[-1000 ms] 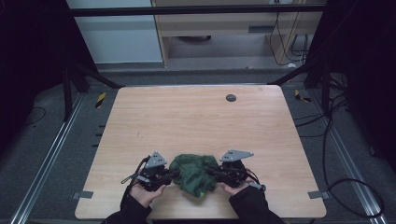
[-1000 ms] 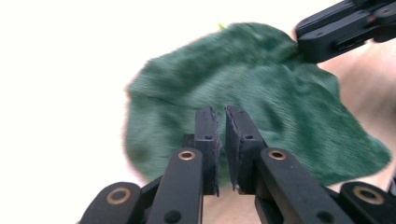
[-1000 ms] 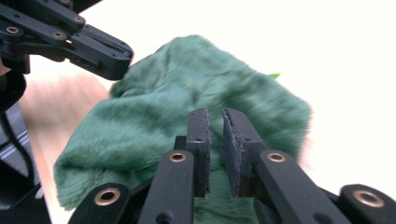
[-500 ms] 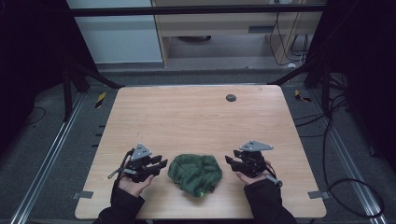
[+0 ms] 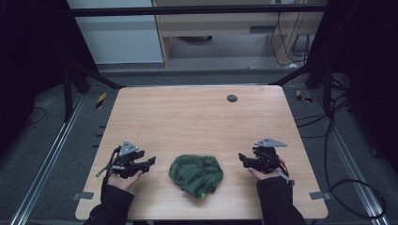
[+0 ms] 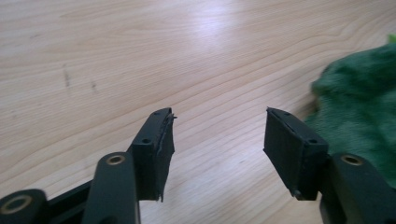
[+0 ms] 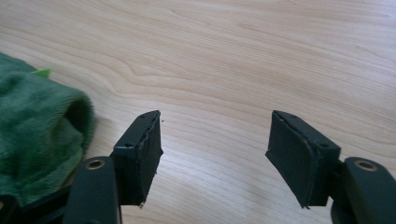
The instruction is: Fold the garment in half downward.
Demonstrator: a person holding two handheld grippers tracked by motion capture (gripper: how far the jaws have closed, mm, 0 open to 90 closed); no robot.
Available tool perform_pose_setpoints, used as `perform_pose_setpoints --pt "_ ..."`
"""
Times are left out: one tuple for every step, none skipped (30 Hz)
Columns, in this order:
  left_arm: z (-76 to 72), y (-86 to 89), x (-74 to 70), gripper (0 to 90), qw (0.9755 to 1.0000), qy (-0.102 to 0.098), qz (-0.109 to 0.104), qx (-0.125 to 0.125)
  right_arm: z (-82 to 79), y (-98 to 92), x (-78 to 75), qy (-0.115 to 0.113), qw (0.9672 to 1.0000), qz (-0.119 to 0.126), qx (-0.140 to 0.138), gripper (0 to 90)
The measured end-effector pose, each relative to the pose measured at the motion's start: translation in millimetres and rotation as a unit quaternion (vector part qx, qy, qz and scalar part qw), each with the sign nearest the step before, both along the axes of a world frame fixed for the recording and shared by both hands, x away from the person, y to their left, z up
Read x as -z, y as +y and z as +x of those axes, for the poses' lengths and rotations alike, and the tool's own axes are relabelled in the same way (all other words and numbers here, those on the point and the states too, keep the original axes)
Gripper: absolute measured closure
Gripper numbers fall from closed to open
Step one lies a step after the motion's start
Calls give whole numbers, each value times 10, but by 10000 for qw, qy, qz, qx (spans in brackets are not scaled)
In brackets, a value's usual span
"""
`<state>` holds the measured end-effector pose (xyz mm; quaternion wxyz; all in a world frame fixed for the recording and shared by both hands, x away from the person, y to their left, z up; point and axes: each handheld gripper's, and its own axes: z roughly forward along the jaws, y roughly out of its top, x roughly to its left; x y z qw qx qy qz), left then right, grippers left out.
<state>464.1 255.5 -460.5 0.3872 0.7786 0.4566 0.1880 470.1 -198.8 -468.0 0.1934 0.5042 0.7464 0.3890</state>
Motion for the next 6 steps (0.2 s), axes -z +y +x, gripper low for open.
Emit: perform_pose_setpoints --pt "12 29 14 411 10000 31 12 -53 6 -13 7 6 10000 -23 29 338" --pt "23 58 27 405 9999 58 30 -104 11 -27 14 39 10000 -5 71 330" --pt "36 86 39 394 9998 90 42 -157 18 -46 21 42 9999 1 93 324" --pt "46 112 48 386 9997 114 41 -210 27 -65 29 41 9999 -16 127 320" --pt "52 137 55 382 9995 119 31 -277 33 -84 34 47 9999 -10 164 313" --pt "61 164 58 374 9994 122 46 -308 40 -106 38 35 9998 -12 188 306"
